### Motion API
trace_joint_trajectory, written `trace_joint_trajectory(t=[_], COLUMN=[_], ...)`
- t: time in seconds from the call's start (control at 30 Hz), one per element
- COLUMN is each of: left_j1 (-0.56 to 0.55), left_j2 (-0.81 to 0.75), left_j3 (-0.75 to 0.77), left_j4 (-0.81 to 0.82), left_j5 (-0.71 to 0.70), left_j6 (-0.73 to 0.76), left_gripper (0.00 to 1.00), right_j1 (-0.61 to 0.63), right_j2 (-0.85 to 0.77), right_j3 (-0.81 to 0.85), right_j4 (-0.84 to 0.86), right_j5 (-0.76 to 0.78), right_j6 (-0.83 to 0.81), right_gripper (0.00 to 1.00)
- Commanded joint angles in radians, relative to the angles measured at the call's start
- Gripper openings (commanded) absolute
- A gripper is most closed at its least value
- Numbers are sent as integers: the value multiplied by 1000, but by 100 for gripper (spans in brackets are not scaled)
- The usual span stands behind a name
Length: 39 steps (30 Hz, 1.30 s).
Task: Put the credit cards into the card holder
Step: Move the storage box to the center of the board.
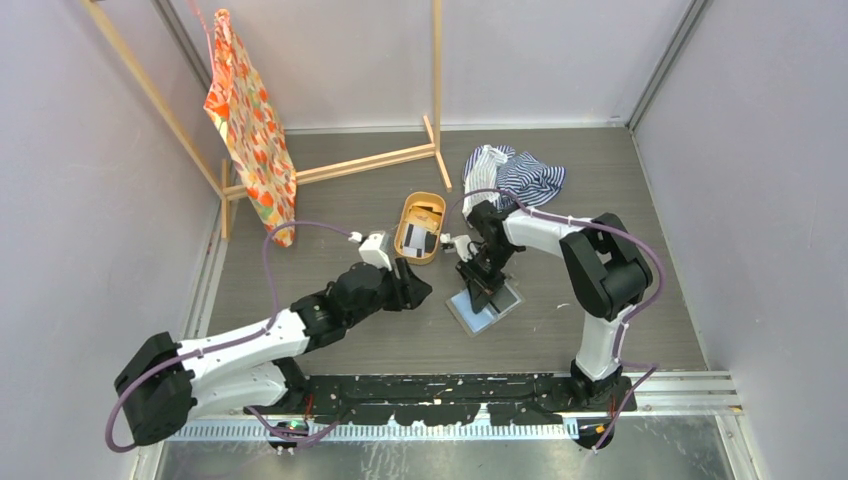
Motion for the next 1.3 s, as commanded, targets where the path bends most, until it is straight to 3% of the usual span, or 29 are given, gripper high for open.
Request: trace_joint_trajectory(t=[0.0,0.3,0.47,0.67,0.77,0.93,1.07,1.27], left_j1=[46,341,381,379,372,340,332,332], left_j2=[-75,-45,144,449,581,681,743,816], left_j3=[-55,18,291,656,770,779,800,854], left_j4=[-59,-91,-271,-572,-629,-473,-419,-423], left_j5=[-25,257,313,239,214,203,86,31], left_j6=[9,75,213,291,215,-42,-225,-317], left_gripper=[56,59,59,58,58,58,60,60], right_j1=[15,-18,-98,-220,-253,-296,-323,-328], right_j2=[31,-86,-195,-274,-286,-282,-264,-266], right_j3=[69,118,122,115,115,109,104,84], right_j4=[30,-84,-147,-157,-158,-153,-148,-61], right_j5=[19,-159,-231,-277,-283,-303,-327,-298], right_j6=[38,-94,-181,-185,-182,-174,-164,-103], right_gripper=[12,19,27,31,31,31,31,32])
